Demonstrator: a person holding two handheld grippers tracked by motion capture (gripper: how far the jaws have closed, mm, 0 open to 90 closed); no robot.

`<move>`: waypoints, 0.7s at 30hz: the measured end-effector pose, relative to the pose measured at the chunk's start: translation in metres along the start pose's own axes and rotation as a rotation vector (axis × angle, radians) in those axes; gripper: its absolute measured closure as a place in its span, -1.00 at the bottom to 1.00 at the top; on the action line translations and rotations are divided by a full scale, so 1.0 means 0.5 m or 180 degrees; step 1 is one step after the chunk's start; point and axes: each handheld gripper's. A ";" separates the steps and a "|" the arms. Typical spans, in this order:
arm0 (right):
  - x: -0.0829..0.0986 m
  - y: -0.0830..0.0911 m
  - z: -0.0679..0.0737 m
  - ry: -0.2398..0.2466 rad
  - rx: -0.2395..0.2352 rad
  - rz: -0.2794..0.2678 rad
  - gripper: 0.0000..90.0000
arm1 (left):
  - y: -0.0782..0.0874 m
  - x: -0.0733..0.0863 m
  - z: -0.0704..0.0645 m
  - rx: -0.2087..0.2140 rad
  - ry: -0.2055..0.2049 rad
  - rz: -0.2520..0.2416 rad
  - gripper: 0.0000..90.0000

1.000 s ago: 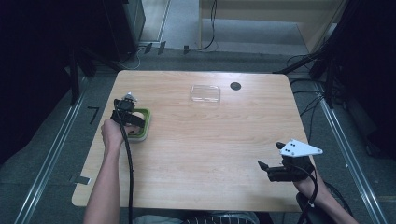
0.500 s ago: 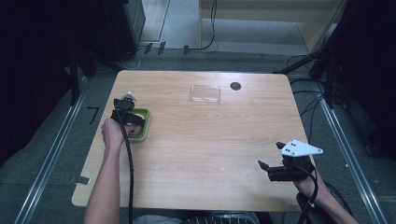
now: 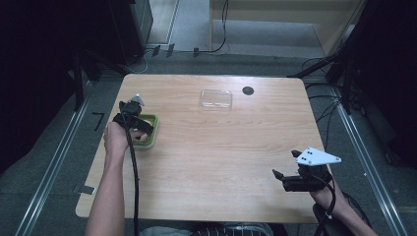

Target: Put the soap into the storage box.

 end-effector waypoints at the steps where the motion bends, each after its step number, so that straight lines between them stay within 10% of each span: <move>1: 0.000 0.000 0.000 -0.0003 0.0001 0.0007 -0.70 | 0.003 0.002 -0.002 0.0008 -0.0005 0.0017 -0.71; 21: -0.002 0.002 0.004 0.0014 0.0008 0.0001 -0.70 | 0.029 0.047 -0.005 0.0115 -0.0059 0.0293 -0.79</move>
Point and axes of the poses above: each handheld gripper's, and its own axes: y roughly backward along the jaws, x roughly out of its underside, z roughly to its left, and after that the axes turned 9 degrees about -z, right-handed
